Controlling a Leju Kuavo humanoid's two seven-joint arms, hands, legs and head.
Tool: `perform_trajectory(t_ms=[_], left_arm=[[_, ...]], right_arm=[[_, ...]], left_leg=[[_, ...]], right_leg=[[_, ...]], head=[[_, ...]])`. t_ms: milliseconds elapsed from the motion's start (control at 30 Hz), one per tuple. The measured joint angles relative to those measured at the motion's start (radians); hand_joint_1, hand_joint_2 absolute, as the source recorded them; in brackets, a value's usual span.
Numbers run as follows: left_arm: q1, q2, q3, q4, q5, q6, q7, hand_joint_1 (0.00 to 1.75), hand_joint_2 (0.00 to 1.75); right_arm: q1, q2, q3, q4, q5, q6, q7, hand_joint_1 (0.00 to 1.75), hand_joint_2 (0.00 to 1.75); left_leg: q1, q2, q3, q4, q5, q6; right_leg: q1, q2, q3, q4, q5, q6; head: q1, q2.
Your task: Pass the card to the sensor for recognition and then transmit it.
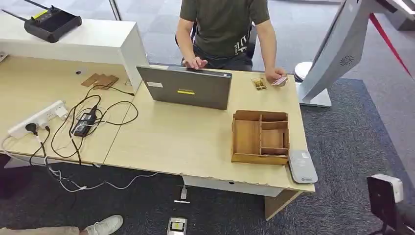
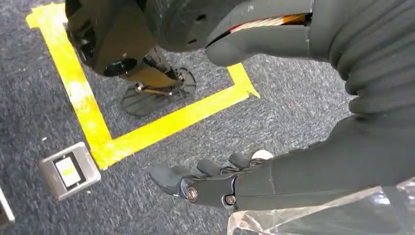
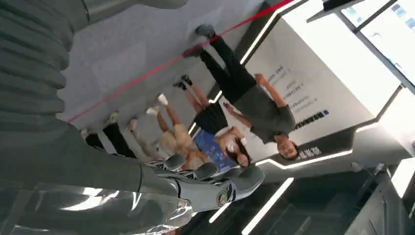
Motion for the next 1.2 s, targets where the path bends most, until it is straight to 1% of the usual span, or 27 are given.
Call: perform_trajectory(t_ms=[67, 100, 167, 267, 367, 467, 567, 700, 833, 967, 1200], left_arm=[[-0.010, -0.002, -0.001, -0.001, -0.007, 0.000, 0.001, 0.00, 1.75], [-0.012, -0.003, -0.002, -0.001, -0.011, 0.001, 0.001, 0.00, 1.75], [-0.018, -0.006, -0.004, -0.003, -0.018, 0.002, 0.004, 0.00, 1.75], [-0.028, -0.010, -0.005, -0.005, -0.032, 0.001, 0.011, 0.00, 1.75], [-0.033, -0.011, -0.011, -0.007, -0.042, -0.007, 0.020, 0.00, 1.75], [-0.045, -0.013, -0.015, -0.009, -0.053, -0.020, 0.029, 0.00, 1.75], [-0.052, -0.014, -0.021, -0.010, -0.062, -0.028, 0.034, 0.00, 1.75], [-0.056, -0.015, -0.023, -0.011, -0.069, -0.038, 0.038, 0.00, 1.75], [-0.063, -0.016, -0.029, -0.011, -0.078, -0.042, 0.042, 0.00, 1.75], [-0.066, -0.018, -0.034, -0.011, -0.088, -0.051, 0.046, 0.00, 1.75], [-0.076, -0.020, -0.035, -0.011, -0.104, -0.066, 0.055, 0.00, 1.75]], right_arm=[[-0.046, -0.037, 0.087, 0.008, 0.032, 0.016, 0.087, 0.00, 1.75], [-0.074, -0.053, 0.130, 0.016, 0.046, 0.034, 0.108, 0.00, 1.75], [-0.135, -0.077, 0.211, 0.035, 0.061, 0.090, 0.137, 0.00, 1.75], [-0.214, -0.104, 0.325, 0.068, 0.064, 0.151, 0.155, 0.00, 1.75], [-0.278, -0.122, 0.405, 0.093, 0.055, 0.205, 0.168, 0.00, 1.75], [-0.364, -0.139, 0.496, 0.122, 0.050, 0.289, 0.188, 0.00, 1.75], [-0.424, -0.148, 0.572, 0.145, 0.055, 0.345, 0.201, 0.00, 1.75], [-0.495, -0.152, 0.646, 0.178, 0.070, 0.415, 0.217, 0.00, 1.75], [-0.568, -0.152, 0.716, 0.219, 0.087, 0.464, 0.234, 0.00, 1.75], [-0.622, -0.151, 0.783, 0.263, 0.121, 0.489, 0.266, 0.00, 1.75], [-0.708, -0.136, 0.848, 0.325, 0.167, 0.518, 0.315, 0.00, 1.75]], left_leg=[[0.000, -0.002, -0.001, 0.000, 0.001, 0.000], [0.000, -0.002, -0.001, 0.000, 0.001, 0.000], [0.000, -0.002, -0.001, 0.000, 0.001, 0.000], [0.000, -0.004, -0.002, 0.000, 0.002, 0.000], [0.000, -0.004, -0.002, 0.000, 0.002, 0.000], [0.000, -0.003, -0.002, 0.000, 0.002, 0.000], [0.000, -0.004, -0.003, 0.000, 0.002, 0.000], [0.000, -0.003, -0.003, 0.000, 0.002, 0.000], [0.000, -0.003, -0.003, 0.000, 0.002, 0.000], [0.000, -0.004, -0.004, 0.000, 0.002, 0.000], [0.000, -0.003, -0.004, 0.000, 0.002, 0.000]], right_leg=[[0.000, -0.002, 0.000, 0.000, 0.000, 0.000], [0.000, -0.002, 0.000, 0.001, 0.000, 0.000], [0.000, -0.002, -0.001, 0.001, 0.000, 0.000], [0.000, -0.004, -0.001, 0.001, 0.000, 0.000], [0.000, -0.004, -0.002, 0.001, 0.000, 0.000], [0.000, -0.004, -0.002, 0.001, 0.000, 0.000], [0.000, -0.004, -0.002, 0.001, 0.000, 0.000], [0.000, -0.004, -0.003, 0.001, 0.000, 0.000], [0.000, -0.004, -0.003, 0.001, 0.000, 0.000], [0.000, -0.004, -0.003, 0.001, 0.000, 0.000], [0.000, -0.004, -0.004, 0.001, 0.000, 0.000]], head=[[0.000, 0.000], [0.000, 0.000], [0.000, 0.000], [0.000, 0.000], [0.000, 0.000], [0.000, 0.000], [0.000, 0.000], [0.000, 0.000], [0.000, 0.000], [0.000, 0.000], [0.000, 0.000]])
